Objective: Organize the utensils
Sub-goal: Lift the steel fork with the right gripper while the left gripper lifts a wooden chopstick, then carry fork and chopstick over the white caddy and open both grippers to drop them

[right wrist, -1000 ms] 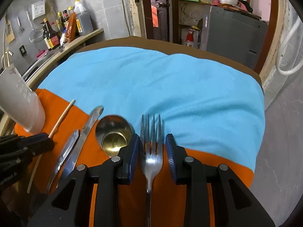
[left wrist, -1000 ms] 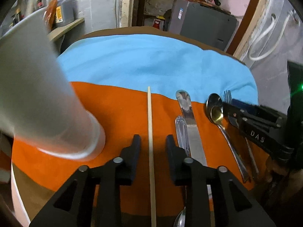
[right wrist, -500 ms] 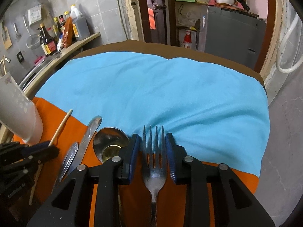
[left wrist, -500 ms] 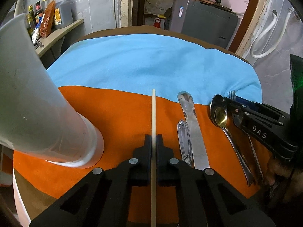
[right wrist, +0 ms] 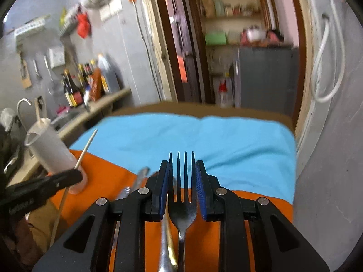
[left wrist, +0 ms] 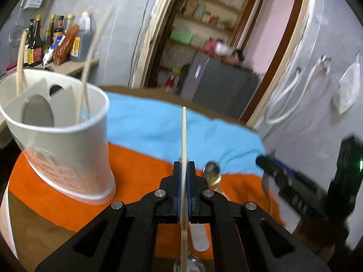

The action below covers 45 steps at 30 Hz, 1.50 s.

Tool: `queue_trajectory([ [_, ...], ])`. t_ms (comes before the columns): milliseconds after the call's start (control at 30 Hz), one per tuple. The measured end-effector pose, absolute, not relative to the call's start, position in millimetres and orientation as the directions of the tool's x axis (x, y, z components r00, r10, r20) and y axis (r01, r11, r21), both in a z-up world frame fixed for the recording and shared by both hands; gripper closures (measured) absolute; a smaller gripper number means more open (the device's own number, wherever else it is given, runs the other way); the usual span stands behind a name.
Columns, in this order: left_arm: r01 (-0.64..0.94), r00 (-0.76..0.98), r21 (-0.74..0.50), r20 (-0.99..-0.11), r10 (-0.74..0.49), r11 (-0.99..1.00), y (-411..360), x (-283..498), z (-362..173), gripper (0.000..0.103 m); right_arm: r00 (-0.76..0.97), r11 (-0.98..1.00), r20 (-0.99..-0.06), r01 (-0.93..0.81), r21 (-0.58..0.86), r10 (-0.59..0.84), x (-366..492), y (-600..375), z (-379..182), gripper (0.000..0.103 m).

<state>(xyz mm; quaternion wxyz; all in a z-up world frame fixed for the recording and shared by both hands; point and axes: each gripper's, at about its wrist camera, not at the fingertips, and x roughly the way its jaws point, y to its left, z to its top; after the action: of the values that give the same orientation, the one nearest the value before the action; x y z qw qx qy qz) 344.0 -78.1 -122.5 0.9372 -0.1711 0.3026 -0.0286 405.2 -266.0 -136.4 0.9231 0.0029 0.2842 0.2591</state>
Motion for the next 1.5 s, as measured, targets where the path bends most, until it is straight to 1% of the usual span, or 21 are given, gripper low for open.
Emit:
queue_trajectory([
  [133,-0.035,0.853,-0.395,-0.490,-0.178,0.918,-68,330,-107,0.101,0.747,0.871,-0.462,-0.471,0.138,0.478,382,-265,-124,0.083],
  [233,-0.032,0.868,-0.424,-0.460,-0.185,0.905,-58,324,-95,0.101,0.772,0.873,-0.415,-0.464,0.149,0.482,370,-266,-111,0.083],
  [367,-0.020,0.890,-0.443,-0.417,-0.187,0.896,-46,314,-73,0.101,0.792,0.867,-0.355,-0.467,0.174,0.497,362,-261,-90,0.083],
  [533,-0.006,0.917,-0.460,-0.357,-0.178,0.888,-24,307,-45,0.101,0.809,0.846,-0.253,-0.485,0.221,0.530,358,-250,-60,0.083],
  [667,-0.010,0.937,-0.474,-0.313,-0.158,0.880,6,303,-23,0.101,0.820,0.838,-0.188,-0.504,0.209,0.541,355,-230,-38,0.083],
  [933,-0.047,0.972,-0.553,-0.217,-0.090,0.832,103,309,10,0.101,0.794,0.799,-0.118,-0.574,0.181,0.597,350,-176,3,0.083],
  [1100,-0.068,0.985,-0.553,-0.171,-0.033,0.830,152,316,18,0.101,0.774,0.770,-0.059,-0.614,0.175,0.630,351,-143,25,0.083],
  [1233,-0.077,0.990,-0.550,-0.141,-0.002,0.831,176,323,12,0.101,0.762,0.754,-0.030,-0.634,0.173,0.647,353,-118,30,0.083],
  [1367,-0.079,0.992,-0.560,-0.128,0.008,0.824,188,330,1,0.101,0.763,0.757,-0.037,-0.632,0.165,0.645,355,-100,22,0.083],
  [1500,-0.074,0.993,-0.532,-0.122,0.010,0.844,187,338,-14,0.101,0.766,0.766,-0.068,-0.624,0.156,0.639,358,-87,7,0.083],
])
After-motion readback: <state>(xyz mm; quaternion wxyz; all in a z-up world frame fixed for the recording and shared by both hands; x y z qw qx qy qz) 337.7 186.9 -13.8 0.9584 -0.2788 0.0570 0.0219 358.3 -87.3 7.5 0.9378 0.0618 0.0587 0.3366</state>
